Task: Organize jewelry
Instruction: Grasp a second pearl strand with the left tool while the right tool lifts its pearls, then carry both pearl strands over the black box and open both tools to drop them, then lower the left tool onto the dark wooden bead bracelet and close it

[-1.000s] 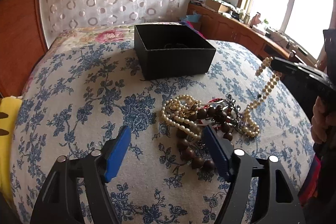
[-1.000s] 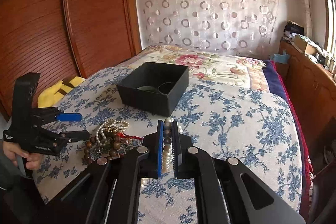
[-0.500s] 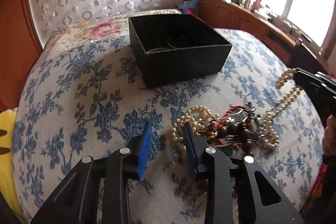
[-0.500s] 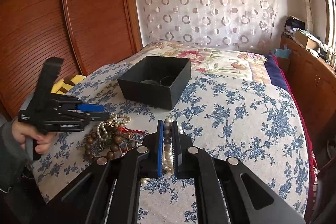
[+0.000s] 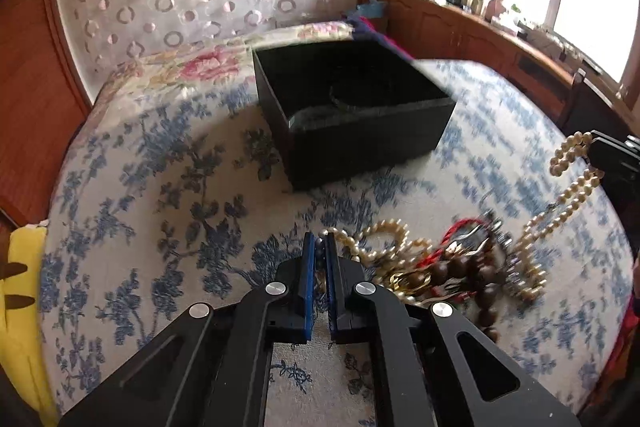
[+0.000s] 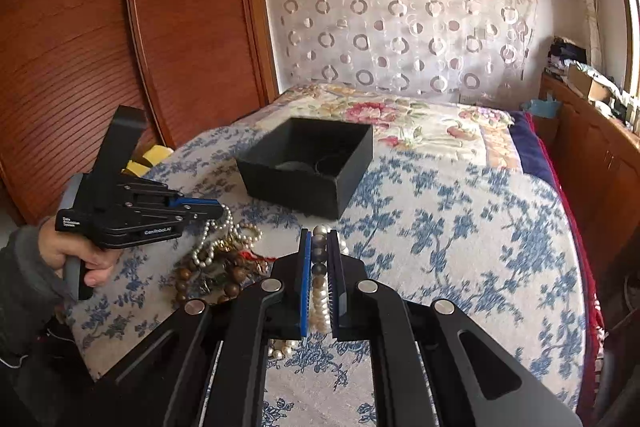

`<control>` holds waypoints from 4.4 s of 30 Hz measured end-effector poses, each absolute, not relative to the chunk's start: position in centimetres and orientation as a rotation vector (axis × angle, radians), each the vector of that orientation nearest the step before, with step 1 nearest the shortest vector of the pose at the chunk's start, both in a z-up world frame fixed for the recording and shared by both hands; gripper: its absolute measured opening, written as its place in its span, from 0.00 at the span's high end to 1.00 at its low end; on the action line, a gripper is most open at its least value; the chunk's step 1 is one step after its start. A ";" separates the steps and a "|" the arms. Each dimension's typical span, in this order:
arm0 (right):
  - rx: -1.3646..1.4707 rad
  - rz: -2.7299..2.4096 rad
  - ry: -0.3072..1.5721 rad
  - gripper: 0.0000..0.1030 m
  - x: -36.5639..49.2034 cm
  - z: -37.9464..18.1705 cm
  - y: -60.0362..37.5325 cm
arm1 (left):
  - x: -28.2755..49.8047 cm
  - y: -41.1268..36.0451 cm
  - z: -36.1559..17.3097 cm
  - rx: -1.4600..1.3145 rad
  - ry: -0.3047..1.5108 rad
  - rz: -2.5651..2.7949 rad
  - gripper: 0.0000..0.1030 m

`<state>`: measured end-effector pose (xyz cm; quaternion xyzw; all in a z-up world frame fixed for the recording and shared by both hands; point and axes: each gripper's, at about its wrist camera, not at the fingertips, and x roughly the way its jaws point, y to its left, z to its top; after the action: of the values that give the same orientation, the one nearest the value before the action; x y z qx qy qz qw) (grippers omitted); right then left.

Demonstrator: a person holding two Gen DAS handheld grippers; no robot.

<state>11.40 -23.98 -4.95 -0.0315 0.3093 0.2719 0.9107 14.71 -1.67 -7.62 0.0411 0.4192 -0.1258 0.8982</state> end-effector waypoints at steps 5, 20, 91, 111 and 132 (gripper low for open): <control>-0.082 0.564 0.591 0.92 11.4 -2.3 -24.2 | 13.6 -1.6 -4.0 0.069 0.791 -0.272 0.96; -0.113 0.577 0.488 0.92 12.7 3.2 -22.7 | 12.6 -2.2 3.1 0.057 0.626 -0.292 0.96; -0.145 0.644 0.672 0.91 24.2 -0.4 -16.2 | 16.8 -0.1 -0.8 0.004 0.710 -0.280 0.94; -0.057 0.596 0.726 0.91 14.5 -6.4 -20.7 | 10.5 -2.1 -4.6 0.018 0.747 -0.306 0.82; -0.098 0.541 0.795 0.91 8.4 -11.5 -22.3 | 7.7 -5.2 -8.5 0.042 0.843 -0.335 0.40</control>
<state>8.37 -22.26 -11.53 -0.0473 0.3824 0.2602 0.8853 7.72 -5.24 -8.53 0.0204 0.4073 -0.1618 0.8986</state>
